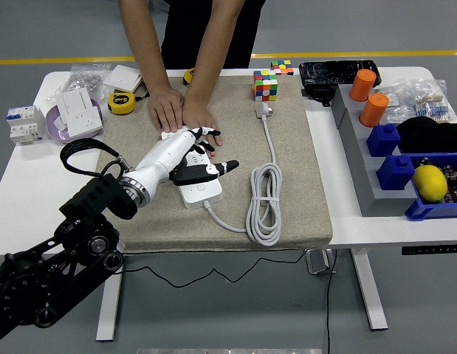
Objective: Pick up the plug,place it near the board,insert it into the board,press the button
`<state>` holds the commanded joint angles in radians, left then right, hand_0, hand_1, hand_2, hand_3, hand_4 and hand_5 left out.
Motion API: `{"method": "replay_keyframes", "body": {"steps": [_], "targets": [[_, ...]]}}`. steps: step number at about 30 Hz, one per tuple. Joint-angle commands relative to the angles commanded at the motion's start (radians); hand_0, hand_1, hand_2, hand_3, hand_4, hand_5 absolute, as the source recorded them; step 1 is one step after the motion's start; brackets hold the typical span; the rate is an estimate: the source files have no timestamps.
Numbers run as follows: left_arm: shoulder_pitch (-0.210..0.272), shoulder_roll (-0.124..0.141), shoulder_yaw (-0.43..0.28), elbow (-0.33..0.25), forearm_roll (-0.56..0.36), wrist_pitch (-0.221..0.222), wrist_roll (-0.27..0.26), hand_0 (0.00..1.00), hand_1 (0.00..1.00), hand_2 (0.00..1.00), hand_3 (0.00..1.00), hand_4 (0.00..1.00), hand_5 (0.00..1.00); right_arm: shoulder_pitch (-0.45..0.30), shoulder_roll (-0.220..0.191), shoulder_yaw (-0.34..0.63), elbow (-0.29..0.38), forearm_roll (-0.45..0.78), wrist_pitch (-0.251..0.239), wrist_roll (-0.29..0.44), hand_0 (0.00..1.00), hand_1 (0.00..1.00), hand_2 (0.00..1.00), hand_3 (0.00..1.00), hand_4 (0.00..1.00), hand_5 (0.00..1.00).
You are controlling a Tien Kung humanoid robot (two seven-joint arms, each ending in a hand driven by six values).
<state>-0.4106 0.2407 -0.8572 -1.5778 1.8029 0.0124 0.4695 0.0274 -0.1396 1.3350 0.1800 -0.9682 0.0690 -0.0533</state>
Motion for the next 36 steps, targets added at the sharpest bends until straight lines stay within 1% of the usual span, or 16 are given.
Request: {"method": "replay_keyframes", "body": {"steps": [2,3,5,7,8,9,11,14,15,19,28,32,33,36], "targets": [[-0.005,0.001,-0.003,0.018,-0.015,-0.075,0.045,0.18,0.1,0.177,0.767,0.442,0.205,0.001,0.0,0.001,0.0,-0.002,-0.001,-0.002,0.843,0.741,0.723,0.756,0.998,0.75],[-0.007,0.003,-0.002,0.026,-0.014,-0.119,0.065,0.137,0.068,0.153,0.811,0.411,0.122,0.001,0.0,0.0,0.0,-0.001,-0.001,-0.002,0.842,0.74,0.724,0.756,0.998,0.748],[-0.01,0.003,0.002,0.042,-0.014,-0.184,0.088,0.137,0.068,0.153,0.811,0.411,0.122,0.002,-0.001,-0.002,0.0,0.001,-0.001,-0.001,0.842,0.74,0.724,0.756,0.998,0.748],[-0.011,0.001,0.006,0.061,-0.008,-0.238,0.103,0.137,0.068,0.153,0.811,0.411,0.122,0.003,-0.001,-0.001,0.0,0.001,-0.001,-0.001,0.842,0.74,0.724,0.756,0.998,0.748],[-0.012,0.0,0.008,0.07,-0.006,-0.255,0.103,0.137,0.068,0.153,0.811,0.411,0.122,0.003,-0.001,-0.003,0.0,0.002,-0.001,-0.001,0.842,0.74,0.724,0.756,0.998,0.748],[-0.014,-0.002,0.011,0.078,-0.003,-0.267,0.104,0.133,0.062,0.152,0.82,0.413,0.084,0.002,0.0,-0.004,0.0,0.003,-0.001,-0.001,0.842,0.74,0.724,0.756,0.998,0.748],[-0.017,-0.004,0.018,0.094,0.024,-0.277,0.104,0.133,0.062,0.152,0.82,0.413,0.084,0.001,0.0,-0.004,0.0,0.001,-0.001,-0.002,0.842,0.74,0.724,0.756,0.998,0.748],[-0.019,-0.007,0.02,0.113,0.053,-0.276,0.105,0.133,0.062,0.152,0.82,0.413,0.084,0.001,0.001,-0.005,0.0,0.001,0.0,-0.001,0.842,0.74,0.724,0.756,0.998,0.748],[-0.019,-0.008,0.02,0.117,0.059,-0.273,0.104,0.133,0.063,0.152,0.898,0.425,0.06,0.001,0.001,-0.006,0.0,0.002,0.0,-0.001,0.842,0.74,0.723,0.754,0.998,0.745],[-0.022,-0.008,0.016,0.121,0.073,-0.262,0.099,0.133,0.063,0.152,0.898,0.425,0.06,0.001,0.0,-0.005,0.0,0.002,0.0,-0.001,0.842,0.74,0.723,0.754,0.998,0.745],[-0.026,-0.011,0.021,0.124,0.085,-0.261,0.095,0.13,0.063,0.151,0.907,0.423,0.044,0.003,0.0,-0.003,0.0,0.002,-0.001,-0.001,0.843,0.74,0.724,0.752,0.998,0.742],[-0.028,-0.01,0.022,0.126,0.091,-0.272,0.097,0.13,0.063,0.151,0.907,0.423,0.044,0.005,0.001,-0.002,0.0,0.002,-0.001,-0.001,0.843,0.74,0.724,0.752,0.998,0.742],[-0.028,-0.01,0.024,0.127,0.09,-0.276,0.097,0.13,0.061,0.151,0.881,0.421,0.043,0.005,0.001,-0.003,0.0,0.003,-0.001,0.0,0.843,0.74,0.724,0.751,0.998,0.74],[-0.028,-0.007,0.031,0.128,0.085,-0.283,0.097,0.13,0.061,0.151,0.881,0.421,0.043,0.004,0.001,-0.002,0.0,0.004,-0.001,0.0,0.843,0.74,0.724,0.751,0.998,0.74]]}}
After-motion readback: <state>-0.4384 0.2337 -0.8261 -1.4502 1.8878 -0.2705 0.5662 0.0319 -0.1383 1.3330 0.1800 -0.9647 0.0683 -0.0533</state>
